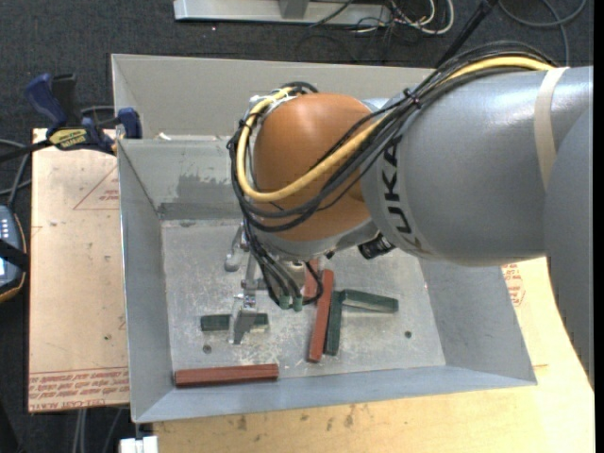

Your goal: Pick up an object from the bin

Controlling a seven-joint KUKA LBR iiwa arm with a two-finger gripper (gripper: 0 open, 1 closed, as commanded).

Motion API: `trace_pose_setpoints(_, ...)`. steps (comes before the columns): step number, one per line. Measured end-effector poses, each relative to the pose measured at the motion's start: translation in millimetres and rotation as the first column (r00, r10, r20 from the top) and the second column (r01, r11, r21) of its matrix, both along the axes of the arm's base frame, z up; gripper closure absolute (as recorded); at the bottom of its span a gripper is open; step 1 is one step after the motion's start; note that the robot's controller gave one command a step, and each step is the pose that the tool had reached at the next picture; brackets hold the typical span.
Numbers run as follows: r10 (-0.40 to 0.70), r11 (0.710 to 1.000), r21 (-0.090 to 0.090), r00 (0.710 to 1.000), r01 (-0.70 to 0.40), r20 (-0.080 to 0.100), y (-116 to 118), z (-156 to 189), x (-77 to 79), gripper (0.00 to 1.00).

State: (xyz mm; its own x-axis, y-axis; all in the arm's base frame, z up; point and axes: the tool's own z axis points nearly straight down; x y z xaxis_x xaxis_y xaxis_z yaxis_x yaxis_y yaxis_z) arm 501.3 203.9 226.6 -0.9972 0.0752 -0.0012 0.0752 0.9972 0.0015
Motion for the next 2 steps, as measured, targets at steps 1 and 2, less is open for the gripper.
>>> trace_pose_setpoints(1, 0.057, 0.998, 0.001, 0.998, -0.057, 0.006, 2, -36, 5.5, 0.0)
trace_pose_setpoints(2, 0.143, 0.99, 0.007, 0.989, -0.143, 0.028, -7, -146, 14.1, 1.0)
